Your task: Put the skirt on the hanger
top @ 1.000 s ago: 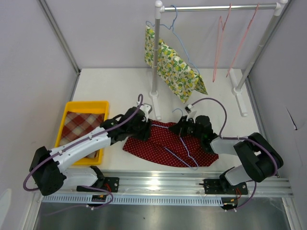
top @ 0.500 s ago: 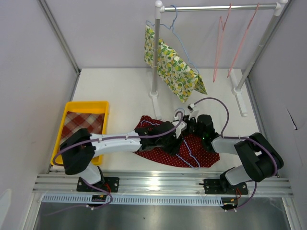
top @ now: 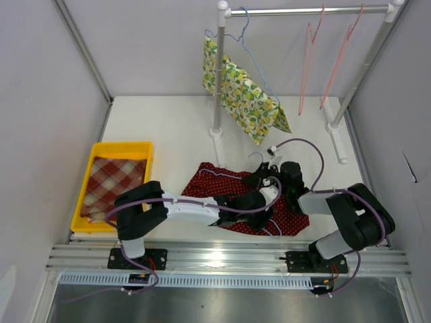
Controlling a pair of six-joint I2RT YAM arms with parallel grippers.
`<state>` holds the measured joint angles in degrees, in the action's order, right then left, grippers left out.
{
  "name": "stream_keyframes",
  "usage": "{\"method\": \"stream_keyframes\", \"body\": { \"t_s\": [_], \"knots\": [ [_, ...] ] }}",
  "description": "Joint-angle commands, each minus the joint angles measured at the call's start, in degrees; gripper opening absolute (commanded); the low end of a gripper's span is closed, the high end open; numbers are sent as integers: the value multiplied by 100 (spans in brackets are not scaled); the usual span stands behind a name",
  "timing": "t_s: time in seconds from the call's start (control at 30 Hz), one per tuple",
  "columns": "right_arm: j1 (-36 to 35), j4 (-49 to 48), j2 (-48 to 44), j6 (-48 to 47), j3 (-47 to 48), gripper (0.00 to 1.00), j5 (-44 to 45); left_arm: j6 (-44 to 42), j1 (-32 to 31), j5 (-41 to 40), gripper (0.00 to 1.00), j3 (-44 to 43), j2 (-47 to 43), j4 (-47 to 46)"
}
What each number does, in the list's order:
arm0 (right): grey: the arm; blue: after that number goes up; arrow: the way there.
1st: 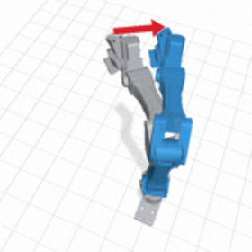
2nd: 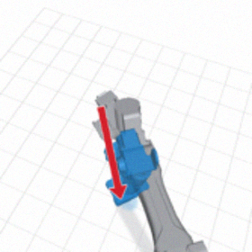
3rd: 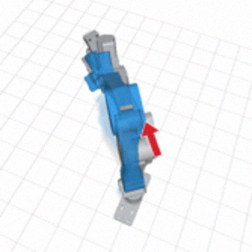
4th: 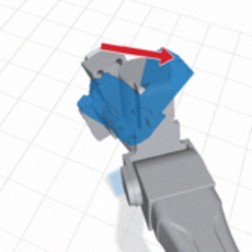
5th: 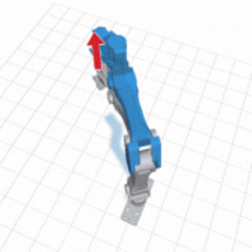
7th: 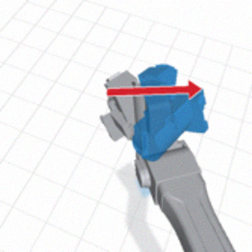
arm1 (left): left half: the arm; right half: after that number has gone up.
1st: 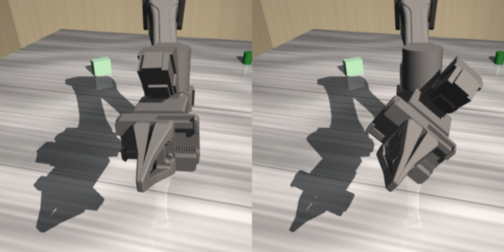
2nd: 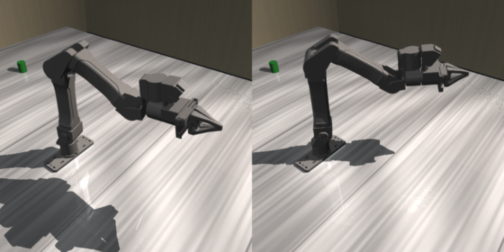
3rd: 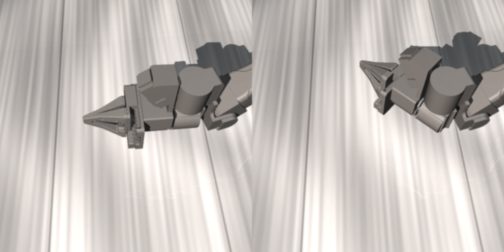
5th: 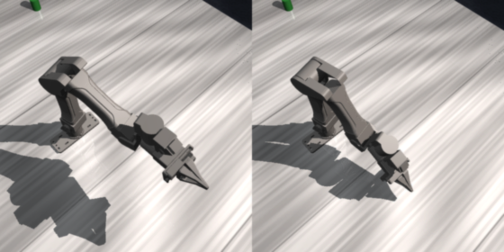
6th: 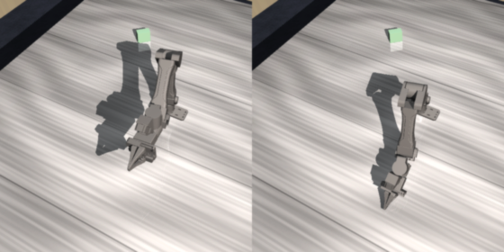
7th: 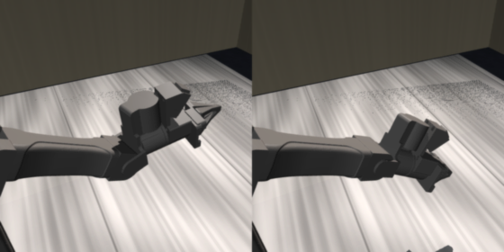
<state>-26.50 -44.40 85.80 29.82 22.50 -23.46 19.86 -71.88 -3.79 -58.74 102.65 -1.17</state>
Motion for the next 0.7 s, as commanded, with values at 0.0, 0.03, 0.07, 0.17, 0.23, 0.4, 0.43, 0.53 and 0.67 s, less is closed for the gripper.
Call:
{"method": "stream_keyframes", "body": {
  "t_s": [0.0, 0.03, 0.07, 0.17, 0.23, 0.4, 0.43, 0.53, 0.67],
  "knots": [
    [145, 406, 191, -223, -167, 0, 158, -96, -151, -455, 60, -313, 158, -472],
    [154, 397, 209, -214, -167, 0, 123, -87, -169, -534, 61, -331, 272, -489],
    [171, 389, 218, -214, -167, 0, 105, -79, -186, -604, 61, -375, 325, -455],
    [215, 388, 227, -214, -167, 0, 61, -140, -300, -851, 61, -393, 466, -568],
    [224, 371, 244, -205, -176, 0, 52, -175, -353, -860, 61, -375, 562, -630],
    [242, 309, 297, -179, -193, 0, 17, -166, -441, -1062, 60, -437, 782, -656],
    [251, 301, 314, -170, -185, 0, 17, -149, -441, -1106, 59, -436, 783, -665],
    [242, 266, 350, -161, -185, 0, 8, -140, -450, -1168, 46, -498, 827, -665],
    [251, 239, 402, -152, -167, 0, 8, -184, -450, -1203, 16, -603, 836, -525]
  ]
}}
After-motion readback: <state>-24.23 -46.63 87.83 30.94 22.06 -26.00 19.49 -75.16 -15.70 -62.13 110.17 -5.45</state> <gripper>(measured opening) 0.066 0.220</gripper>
